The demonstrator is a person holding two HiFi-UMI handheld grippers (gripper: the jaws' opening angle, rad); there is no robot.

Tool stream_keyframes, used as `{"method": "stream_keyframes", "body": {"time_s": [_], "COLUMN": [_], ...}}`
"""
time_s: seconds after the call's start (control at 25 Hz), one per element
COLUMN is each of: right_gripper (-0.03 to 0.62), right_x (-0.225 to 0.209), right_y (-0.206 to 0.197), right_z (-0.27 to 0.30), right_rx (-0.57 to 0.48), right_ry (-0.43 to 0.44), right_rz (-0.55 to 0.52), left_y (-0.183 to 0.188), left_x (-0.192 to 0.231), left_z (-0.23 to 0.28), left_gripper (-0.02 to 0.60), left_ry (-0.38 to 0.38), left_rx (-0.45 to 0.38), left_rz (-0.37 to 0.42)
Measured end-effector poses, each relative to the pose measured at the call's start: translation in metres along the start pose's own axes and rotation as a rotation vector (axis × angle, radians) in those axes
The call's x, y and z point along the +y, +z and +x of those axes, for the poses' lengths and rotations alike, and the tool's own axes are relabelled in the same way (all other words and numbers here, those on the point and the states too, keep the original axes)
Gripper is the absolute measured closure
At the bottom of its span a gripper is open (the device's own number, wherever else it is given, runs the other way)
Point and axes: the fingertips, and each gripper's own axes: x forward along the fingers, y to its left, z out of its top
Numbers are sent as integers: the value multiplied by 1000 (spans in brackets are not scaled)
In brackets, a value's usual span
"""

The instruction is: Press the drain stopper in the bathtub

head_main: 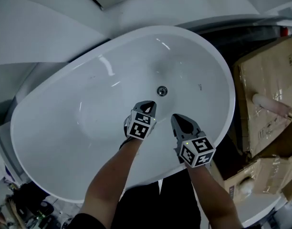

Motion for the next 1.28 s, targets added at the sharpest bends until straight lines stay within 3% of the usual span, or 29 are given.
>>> {"method": "stream_keyframes", "body": {"time_s": [0.24, 0.44, 0.56, 0.64, 0.8, 1.0, 1.16, 1.28], "right_gripper": [580, 580, 580, 580, 580, 580, 580, 580], "right_x": [48, 97, 146, 179, 213, 237, 248, 255], "right_y": [23, 36, 58, 81, 105, 78, 69, 88], "right_z": [-82, -152, -201, -235, -309, -371, -396, -416], "right_rx": [3, -24, -66, -124, -221, -256, -299, -368], "right_ry": [-36, -41, -52, -68, -75, -88, -51, 1], "right_rz": [-89, -27, -101, -167, -180, -197, -214, -298], "left_y": [57, 79, 84, 84, 100, 125, 138, 151], "left_x": [-64, -107, -118, -113, -127, -177, -220, -246], "left_z": [-121, -233, -302, -342, -392, -439, -477, -504], "left_gripper": [566, 566, 566, 566, 566, 566, 566, 566], "left_ry": [-53, -66, -74, -40, -5, -35, -51, -31], "left_rx": [-146, -221, -283, -302, -345, -444, -513, -568], "left_rz": [-8, 13, 15, 19, 37, 100, 110, 152]}}
